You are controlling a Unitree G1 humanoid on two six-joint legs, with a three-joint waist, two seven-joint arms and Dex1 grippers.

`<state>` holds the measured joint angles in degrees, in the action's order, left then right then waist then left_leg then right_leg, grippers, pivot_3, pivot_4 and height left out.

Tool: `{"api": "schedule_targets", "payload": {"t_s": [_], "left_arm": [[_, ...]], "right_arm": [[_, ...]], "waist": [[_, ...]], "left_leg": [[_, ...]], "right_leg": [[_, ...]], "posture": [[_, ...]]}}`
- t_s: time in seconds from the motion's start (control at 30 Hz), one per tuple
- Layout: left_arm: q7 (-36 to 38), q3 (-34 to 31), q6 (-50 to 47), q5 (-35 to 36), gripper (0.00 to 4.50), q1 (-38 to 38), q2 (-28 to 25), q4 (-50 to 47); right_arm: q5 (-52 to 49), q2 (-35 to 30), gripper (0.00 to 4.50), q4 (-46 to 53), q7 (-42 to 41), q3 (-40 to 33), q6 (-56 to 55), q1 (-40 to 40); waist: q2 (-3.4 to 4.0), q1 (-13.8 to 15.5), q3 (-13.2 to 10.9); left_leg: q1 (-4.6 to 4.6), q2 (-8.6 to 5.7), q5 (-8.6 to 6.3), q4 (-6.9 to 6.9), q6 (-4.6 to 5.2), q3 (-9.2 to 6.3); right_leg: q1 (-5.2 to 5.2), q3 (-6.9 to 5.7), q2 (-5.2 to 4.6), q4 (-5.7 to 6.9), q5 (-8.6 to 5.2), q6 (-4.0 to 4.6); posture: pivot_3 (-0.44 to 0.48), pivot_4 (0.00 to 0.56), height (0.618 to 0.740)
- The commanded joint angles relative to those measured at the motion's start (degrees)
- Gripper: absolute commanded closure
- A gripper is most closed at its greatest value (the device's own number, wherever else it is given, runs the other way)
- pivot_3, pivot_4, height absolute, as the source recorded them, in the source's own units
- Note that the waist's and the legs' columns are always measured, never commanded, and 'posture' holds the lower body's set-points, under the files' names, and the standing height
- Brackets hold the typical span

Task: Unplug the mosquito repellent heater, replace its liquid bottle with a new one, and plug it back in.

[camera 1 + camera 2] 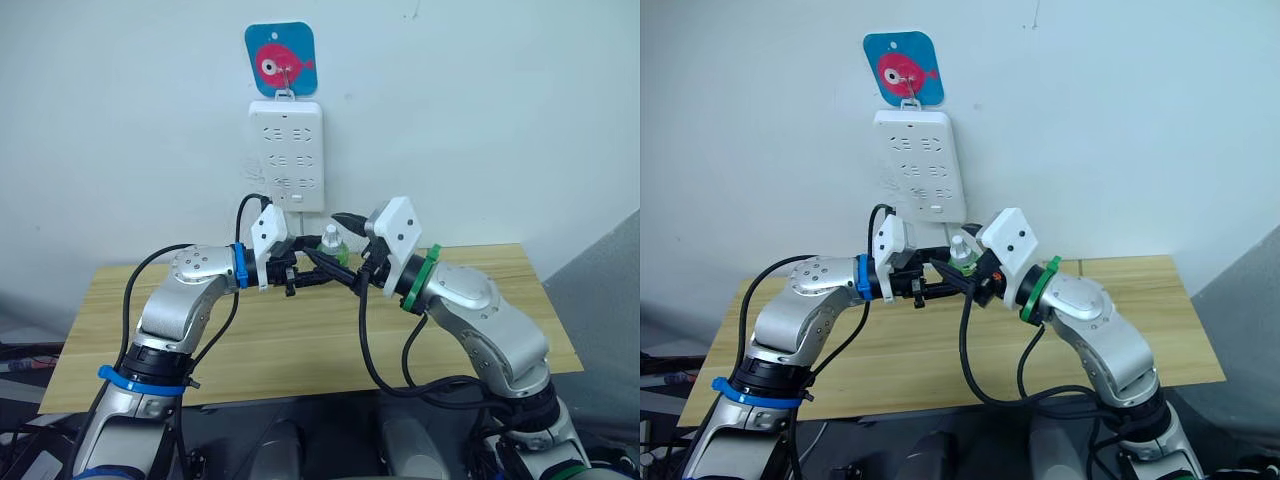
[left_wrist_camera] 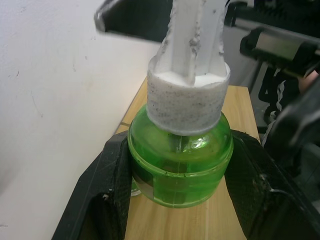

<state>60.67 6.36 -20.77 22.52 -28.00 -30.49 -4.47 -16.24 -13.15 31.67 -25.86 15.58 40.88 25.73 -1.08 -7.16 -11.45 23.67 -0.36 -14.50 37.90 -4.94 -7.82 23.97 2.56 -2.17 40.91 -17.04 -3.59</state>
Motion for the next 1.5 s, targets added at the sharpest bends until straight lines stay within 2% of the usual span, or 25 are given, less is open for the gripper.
{"api": "schedule_targets", "payload": {"t_s": [0.03, 0.2, 0.23, 0.37, 0.47, 0.63, 0.7, 0.77, 0.83, 1.0, 1.13, 1.23, 1.33, 1.5], "left_arm": [[-0.04, -0.6, 0.3, 0.43, 2.25, -1.24, -0.14, -1.91], [-0.28, -0.9, -0.7, 0.93, 2.25, -1.36, -0.39, -2.86], [0.0, -0.9, -0.68, 1.13, 2.25, -1.35, -0.39, -3.03], [1.5, -0.52, 0.29, 1.02, 2.25, -1.01, -0.77, -3.93], [3.09, -0.28, 1.06, 0.84, 2.25, -1.23, -1.29, -3.64], [9.07, 0.86, 2.32, 1.31, 2.25, -1.35, -4.2, -3.67], [10.11, 1.05, 2.66, 1.35, 2.25, -1.22, -4.65, -3.69], [10.45, 1.02, 2.99, 1.12, 2.25, -1.11, -4.62, -3.54], [10.13, 0.79, 2.99, 1.1, 2.25, -1.02, -4.37, -3.43], [8.85, 0.17, 3.06, 1.12, 2.25, 0.71, -4.12, -3.76], [5.79, -1.12, 2.6, 1.09, 2.25, 1.88, -2.88, -3.4], [2.49, -1.59, 1.97, 0.94, 2.25, 2.34, -1.09, -3.21], [1.31, -1.26, 1.33, 1.02, 2.25, 2.78, -0.19, -3.59], [2.39, -0.05, 1.9, 0.86, 2.25, 2.53, -0.14, -3.57]], "right_arm": [[-0.08, 0.65, 1.47, 0.63, 0.65, -0.37, -1.38, 0.07], [-0.74, -0.31, 3.31, 0.43, -0.82, -0.21, -1.99, -0.33], [-0.96, -0.61, 3.51, 0.29, -1.35, -0.17, -2.11, -0.29], [-3.19, -3.03, 3.5, -1.43, -6.81, -0.33, -3.72, 0.87], [-4.96, -7.68, 3.5, -6.74, -18.29, 0.64, -7.72, 4.81], [-7.22, -14.07, 3.5, -24.24, -43.47, 3.17, -15.29, 18.27], [-8.65, -15.54, 3.5, -26.53, -49.2, 4.09, -13.7, 20.94], [-8.53, -16.2, 3.5, -27.21, -51.61, 4.23, -14.63, 21.75], [-9.45, -16.01, 3.5, -27.87, -50.28, 2.34, -12.93, 22.26], [-10.54, -17.18, 1.76, -27.05, -43.73, -5.08, -11.22, 21.55], [-13.61, -20.64, 0.43, -16.93, -37.76, -11.06, -5.65, 15.27], [-14.89, -17.95, 0.39, -5.12, -26.72, -14.48, -2.05, 6.01], [-12.14, -13.25, 0.39, 3.95, -16.54, -12.72, -1.32, -1.37], [-4.57, -7.41, 0.39, 5.16, -6.87, -4.16, -2.57, -3.13]], "waist": [[0.0, -0.02, 0.0], [0.0, 0.0, 0.0], [0.0, -0.01, 0.0], [0.0, 0.01, 0.0], [0.01, -0.03, 0.0], [0.01, -0.46, -0.01], [0.01, -0.38, -0.01], [0.0, -0.3, -0.01], [0.01, -0.32, -0.01], [0.0, -0.24, -0.01], [0.01, 0.35, -0.01], [0.0, 0.67, -0.01], [0.0, 0.68, -0.01], [0.01, 0.44, 0.0]], "left_leg": [[0.0, 0.0, 0.0, 0.0, 0.0, 0.0], [0.0, 0.0, 0.0, 0.0, 0.01, 0.0], [0.0, 0.0, -0.01, 0.0, 0.01, 0.0], [0.0, 0.0, -0.01, 0.0, 0.01, 0.0], [-0.01, 0.0, -0.03, 0.01, 0.06, 0.02], [-0.36, 0.02, -0.13, -0.09, 0.24, 0.02], [-0.61, 0.03, -0.18, -0.16, 0.32, 0.0], [-0.66, 0.02, -0.27, -0.15, 0.47, -0.01], [-0.64, 0.02, -0.27, -0.13, 0.48, 0.0], [-0.65, 0.02, -0.27, -0.1, 0.48, -0.01], [-0.63, 0.02, -0.28, -0.11, 0.48, 0.0], [-0.63, 0.04, -0.33, -0.12, 0.58, 0.01], [-0.62, 0.04, -0.34, -0.1, 0.59, 0.03], [-0.75, 0.04, -0.33, -0.04, 0.58, 0.13]], "right_leg": [[0.0, 0.0, 0.0, 0.0, 0.0, 0.0], [0.0, 0.0, 0.0, 0.0, 0.0, 0.0], [0.0, 0.0, 0.0, 0.0, 0.0, 0.0], [-0.01, 0.0, 0.0, 0.0, 0.0, 0.0], [-0.01, 0.01, 0.01, 0.0, 0.0, 0.0], [-0.36, -0.03, 0.04, -0.09, 0.0, 0.01], [-0.65, -0.06, 0.04, -0.19, -0.04, 0.05], [-0.73, -0.07, 0.02, -0.26, -0.06, 0.08], [-0.73, -0.06, 0.01, -0.31, -0.06, 0.07], [-0.73, -0.05, -0.01, -0.28, -0.06, 0.08], [-0.73, -0.05, -0.02, -0.3, -0.06, 0.07], [-0.73, -0.04, -0.02, -0.33, -0.06, 0.08], [-0.72, -0.01, -0.01, -0.27, -0.06, 0.07], [-0.74, 0.1, 0.03, -0.12, -0.06, 0.07]], "posture": [[-0.095, 0.148, 0.734], [-0.093, 0.148, 0.734], [-0.093, 0.148, 0.734], [-0.091, 0.146, 0.734], [-0.095, 0.149, 0.734], [-0.085, 0.15, 0.734], [-0.077, 0.148, 0.734], [-0.077, 0.145, 0.734], [-0.081, 0.143, 0.734], [-0.091, 0.143, 0.734], [-0.102, 0.15, 0.734], [-0.114, 0.153, 0.734], [-0.127, 0.155, 0.734], [-0.144, 0.152, 0.734]]}}
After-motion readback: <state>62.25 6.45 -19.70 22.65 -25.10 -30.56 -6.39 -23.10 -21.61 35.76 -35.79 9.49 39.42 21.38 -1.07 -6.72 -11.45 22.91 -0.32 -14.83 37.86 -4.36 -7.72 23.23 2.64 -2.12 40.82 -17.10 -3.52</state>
